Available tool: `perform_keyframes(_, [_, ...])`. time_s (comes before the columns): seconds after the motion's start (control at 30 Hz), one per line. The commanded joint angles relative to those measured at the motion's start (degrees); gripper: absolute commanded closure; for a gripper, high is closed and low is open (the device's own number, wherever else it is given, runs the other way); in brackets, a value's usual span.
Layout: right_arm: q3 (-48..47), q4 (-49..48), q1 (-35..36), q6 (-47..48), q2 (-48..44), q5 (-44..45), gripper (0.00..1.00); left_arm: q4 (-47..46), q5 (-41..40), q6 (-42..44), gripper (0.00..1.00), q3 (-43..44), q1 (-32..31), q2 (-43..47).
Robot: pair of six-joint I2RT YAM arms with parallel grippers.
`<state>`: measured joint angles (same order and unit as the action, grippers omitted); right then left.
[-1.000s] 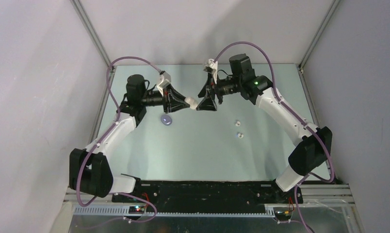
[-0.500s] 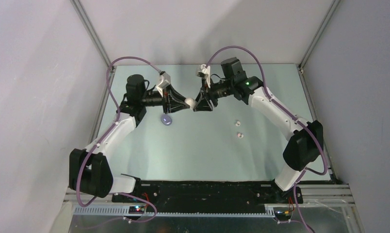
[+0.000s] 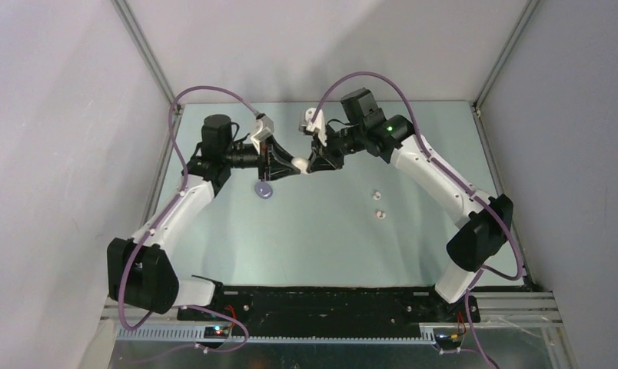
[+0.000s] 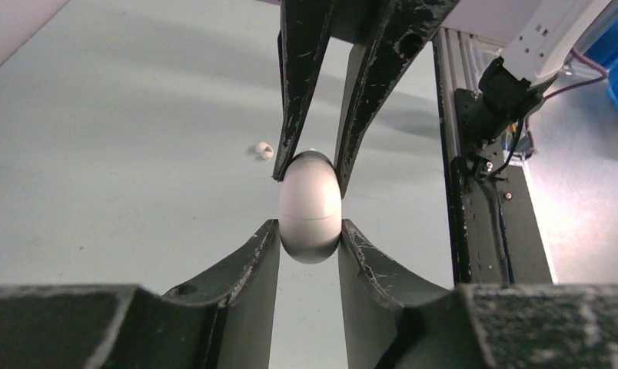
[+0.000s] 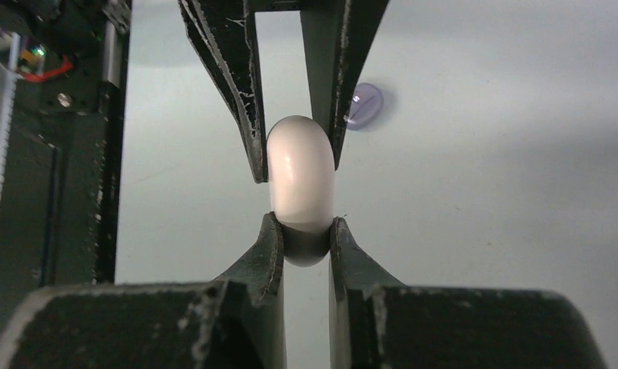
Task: Insert the wireless bluetooth earbuds into the charging case
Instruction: Open the charging case.
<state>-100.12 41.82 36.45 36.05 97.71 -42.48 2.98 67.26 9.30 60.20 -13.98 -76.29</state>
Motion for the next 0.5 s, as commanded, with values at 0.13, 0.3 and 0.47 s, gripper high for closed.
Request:
perform_keyframes(0.13, [-4.19,4.35,3.83,5.47,-0.41,5.99,1.0,10.13,-3.01,11.11,0.68,4.53,-0.78,-1.01])
perform_keyframes(0.3, [-4.33,3.72,5.42,6.12,-0.39,10.25,1.0,10.6,-2.86,11.33,0.65,4.9,-0.85,-1.5])
perform_keyframes(0.47, [-5.17,3.36,5.68,5.06,0.46,12.93,1.0,10.14,-2.66,11.9,0.58,4.97,-1.2,-1.62])
